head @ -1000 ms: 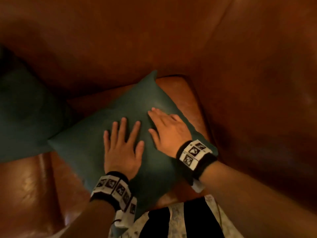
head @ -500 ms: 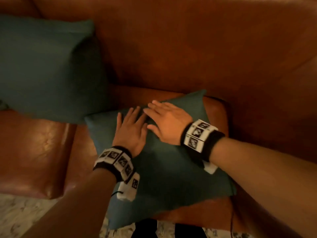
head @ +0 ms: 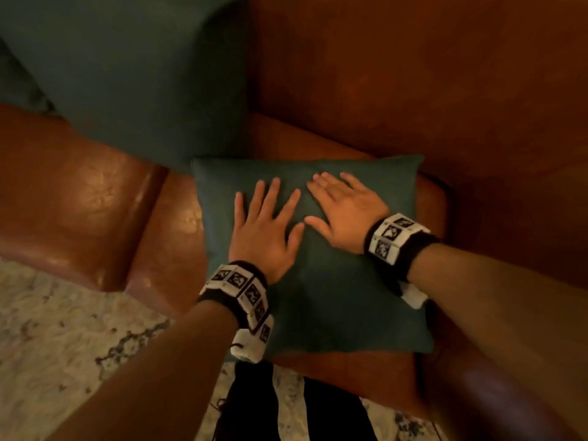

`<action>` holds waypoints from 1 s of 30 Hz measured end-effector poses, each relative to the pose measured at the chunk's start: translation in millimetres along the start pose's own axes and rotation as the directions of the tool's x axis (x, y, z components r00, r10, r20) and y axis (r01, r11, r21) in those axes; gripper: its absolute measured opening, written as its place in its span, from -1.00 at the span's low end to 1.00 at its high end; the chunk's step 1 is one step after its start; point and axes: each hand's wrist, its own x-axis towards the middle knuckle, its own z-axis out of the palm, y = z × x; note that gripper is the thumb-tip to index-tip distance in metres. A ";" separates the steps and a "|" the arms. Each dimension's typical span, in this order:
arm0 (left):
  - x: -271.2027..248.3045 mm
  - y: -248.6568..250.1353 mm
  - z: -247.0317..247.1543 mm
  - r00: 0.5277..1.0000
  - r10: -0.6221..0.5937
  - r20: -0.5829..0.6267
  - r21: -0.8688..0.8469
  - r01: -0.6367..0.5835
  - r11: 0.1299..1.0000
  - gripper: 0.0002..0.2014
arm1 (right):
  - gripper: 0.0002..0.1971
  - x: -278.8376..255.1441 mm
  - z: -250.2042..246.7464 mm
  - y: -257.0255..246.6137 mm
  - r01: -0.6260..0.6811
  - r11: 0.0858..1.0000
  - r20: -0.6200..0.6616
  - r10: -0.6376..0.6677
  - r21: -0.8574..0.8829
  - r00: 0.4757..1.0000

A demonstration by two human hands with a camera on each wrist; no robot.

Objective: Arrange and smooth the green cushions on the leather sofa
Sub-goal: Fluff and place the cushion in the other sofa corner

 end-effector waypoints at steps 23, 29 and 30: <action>-113.4 -88.9 41.8 0.322 -0.217 0.922 0.105 0.331 0.938 -0.68 | -0.69 -117.2 39.0 8.0 -0.593 0.759 0.890 0.041 0.269 0.455; -174.7 -130.9 52.6 0.424 -0.305 0.852 0.069 0.487 0.870 -0.24 | -0.20 -176.1 65.9 59.4 -0.536 0.840 0.688 0.436 -0.080 0.580; -182.9 -124.3 61.5 0.449 -0.288 0.846 0.000 0.540 0.842 -0.17 | -0.08 -182.7 76.6 52.5 -0.619 0.785 0.707 0.426 0.021 0.564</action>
